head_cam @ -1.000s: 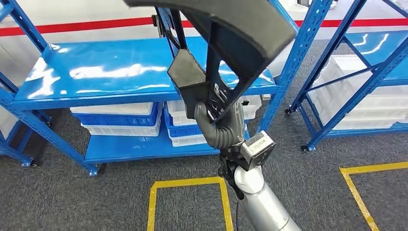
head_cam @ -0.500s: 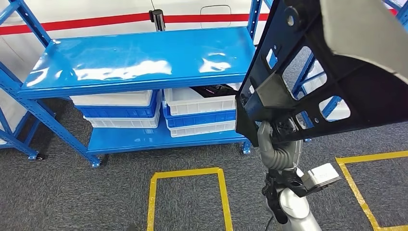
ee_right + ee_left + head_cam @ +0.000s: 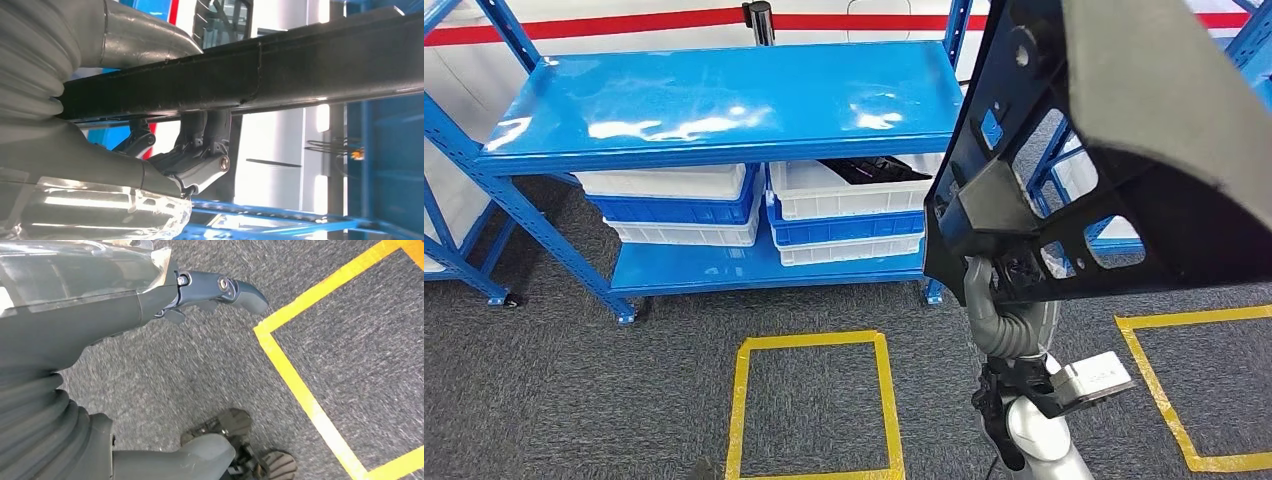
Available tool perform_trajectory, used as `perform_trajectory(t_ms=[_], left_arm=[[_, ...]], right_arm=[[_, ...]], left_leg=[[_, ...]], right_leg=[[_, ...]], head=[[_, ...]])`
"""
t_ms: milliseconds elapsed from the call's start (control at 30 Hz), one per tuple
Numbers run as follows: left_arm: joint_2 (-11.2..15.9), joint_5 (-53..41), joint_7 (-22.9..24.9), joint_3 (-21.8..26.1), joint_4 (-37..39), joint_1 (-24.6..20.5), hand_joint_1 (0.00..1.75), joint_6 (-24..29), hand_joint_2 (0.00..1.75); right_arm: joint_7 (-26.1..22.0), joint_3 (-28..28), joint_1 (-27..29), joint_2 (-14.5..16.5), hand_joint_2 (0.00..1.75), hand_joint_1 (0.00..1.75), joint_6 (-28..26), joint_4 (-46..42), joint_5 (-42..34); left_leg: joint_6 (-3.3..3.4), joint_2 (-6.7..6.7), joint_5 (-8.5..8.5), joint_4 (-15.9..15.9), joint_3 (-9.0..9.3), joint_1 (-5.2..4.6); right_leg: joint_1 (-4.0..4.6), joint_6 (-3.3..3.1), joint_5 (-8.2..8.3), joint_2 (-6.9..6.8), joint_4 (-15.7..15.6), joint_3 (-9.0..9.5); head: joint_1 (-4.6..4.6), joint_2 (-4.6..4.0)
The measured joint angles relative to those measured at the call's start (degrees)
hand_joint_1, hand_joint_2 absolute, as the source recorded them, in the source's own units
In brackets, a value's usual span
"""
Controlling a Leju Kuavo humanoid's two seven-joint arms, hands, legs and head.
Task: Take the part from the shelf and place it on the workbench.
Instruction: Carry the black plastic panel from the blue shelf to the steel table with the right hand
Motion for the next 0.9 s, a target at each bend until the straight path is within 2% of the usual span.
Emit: perform_trajectory(t_ms=[67,167,200,233,300,467,900], left_arm=[[0.0,-0.2,0.2,-0.1,0.0,-0.1,0.0,-0.1,1.75],[0.0,-1.5,1.3,-1.1,0.0,-1.2,0.0,-1.3,1.75],[0.0,-2.0,1.7,-1.4,0.0,-1.7,0.0,-1.6,1.75],[0.0,-2.3,1.9,-1.7,0.0,-2.2,0.0,-1.9,1.75],[0.0,-2.7,2.2,-2.0,0.0,-2.7,0.0,-2.2,1.75],[-0.3,-3.3,2.3,-3.0,0.0,-3.8,0.0,-2.7,1.75],[-0.6,-4.5,2.8,-3.7,0.0,-4.4,0.0,-3.4,1.75]], right_arm=[[0.1,0.0,0.2,0.0,1.75,1.71,-0.2,-0.4,0.3],[0.7,0.2,1.9,0.4,1.75,1.71,-1.3,-2.8,2.3],[0.8,0.2,2.7,0.6,1.75,1.71,-1.7,-3.6,3.2],[0.8,0.2,3.6,0.9,1.75,1.71,-1.9,-4.2,3.9],[1.3,0.2,4.8,1.5,1.75,1.71,-2.2,-5.2,5.5],[2.8,0.1,6.7,3.6,1.75,1.71,-2.2,-7.8,8.2],[3.7,-1.4,8.8,5.9,1.75,1.71,-1.5,-10.7,10.4]], left_leg=[[0.26,0.06,0.35,-0.3,0.04,0.14],[0.46,0.07,1.4,-0.9,-0.59,-0.36],[0.41,0.02,1.5,-0.8,-0.94,-0.75],[0.63,0.03,1.63,-0.6,-1.13,-0.93],[0.77,0.05,1.76,-0.6,-1.26,-1.03],[0.81,0.07,1.79,-0.5,-1.33,-1.12],[0.82,0.11,1.8,-0.5,-1.52,-1.08]], right_leg=[[0.12,0.14,0.04,-0.01,0.0,-0.08],[0.69,0.11,0.84,0.08,-0.6,-0.62],[0.7,0.1,1.23,0.11,-0.8,-0.78],[0.58,0.33,1.53,0.12,-0.8,-0.91],[0.47,0.53,1.72,0.12,-0.8,-1.01],[0.41,0.61,1.77,0.12,-0.8,-1.04],[0.43,0.61,1.77,0.14,-0.8,-1.28]], head=[[0.04,0.0],[0.3,0.0],[0.35,0.0],[0.31,0.0],[0.3,0.0],[0.3,0.0],[0.28,0.0]])
